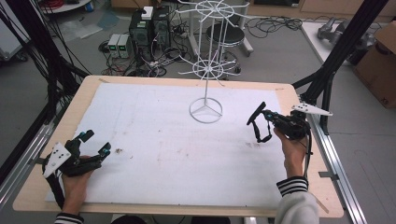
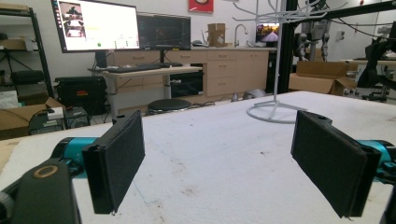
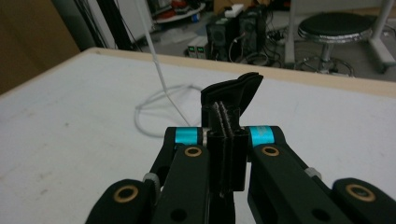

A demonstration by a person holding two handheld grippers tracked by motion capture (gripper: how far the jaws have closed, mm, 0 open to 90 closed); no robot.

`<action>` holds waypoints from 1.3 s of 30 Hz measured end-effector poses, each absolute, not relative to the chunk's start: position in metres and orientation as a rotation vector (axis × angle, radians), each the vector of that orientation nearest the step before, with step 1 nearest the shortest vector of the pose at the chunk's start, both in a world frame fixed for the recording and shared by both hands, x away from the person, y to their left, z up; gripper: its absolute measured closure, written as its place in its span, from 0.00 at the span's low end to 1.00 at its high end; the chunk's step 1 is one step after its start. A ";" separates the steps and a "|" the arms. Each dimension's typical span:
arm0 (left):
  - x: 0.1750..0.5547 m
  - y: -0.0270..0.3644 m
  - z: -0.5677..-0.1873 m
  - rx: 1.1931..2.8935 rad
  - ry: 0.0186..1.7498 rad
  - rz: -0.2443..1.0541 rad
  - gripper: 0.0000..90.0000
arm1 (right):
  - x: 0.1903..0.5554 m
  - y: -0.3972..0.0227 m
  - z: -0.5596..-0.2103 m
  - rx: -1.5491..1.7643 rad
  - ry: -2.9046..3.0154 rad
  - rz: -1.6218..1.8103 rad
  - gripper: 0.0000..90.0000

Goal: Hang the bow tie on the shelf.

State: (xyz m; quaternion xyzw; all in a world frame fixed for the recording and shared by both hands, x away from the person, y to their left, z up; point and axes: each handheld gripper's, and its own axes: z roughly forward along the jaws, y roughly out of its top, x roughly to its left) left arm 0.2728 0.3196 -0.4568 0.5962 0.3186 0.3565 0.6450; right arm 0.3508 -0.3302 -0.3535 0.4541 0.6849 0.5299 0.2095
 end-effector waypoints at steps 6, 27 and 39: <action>0.273 0.320 -0.457 1.358 0.726 0.812 0.20 | 0.344 -0.324 -0.347 1.213 1.879 1.531 1.00; 0.273 0.320 -0.457 1.354 0.724 0.809 0.20 | 0.331 -0.276 -0.295 0.971 1.919 1.646 1.00; 0.273 0.320 -0.457 1.353 0.727 0.807 0.20 | 0.331 -0.239 -0.273 0.850 1.973 1.679 1.00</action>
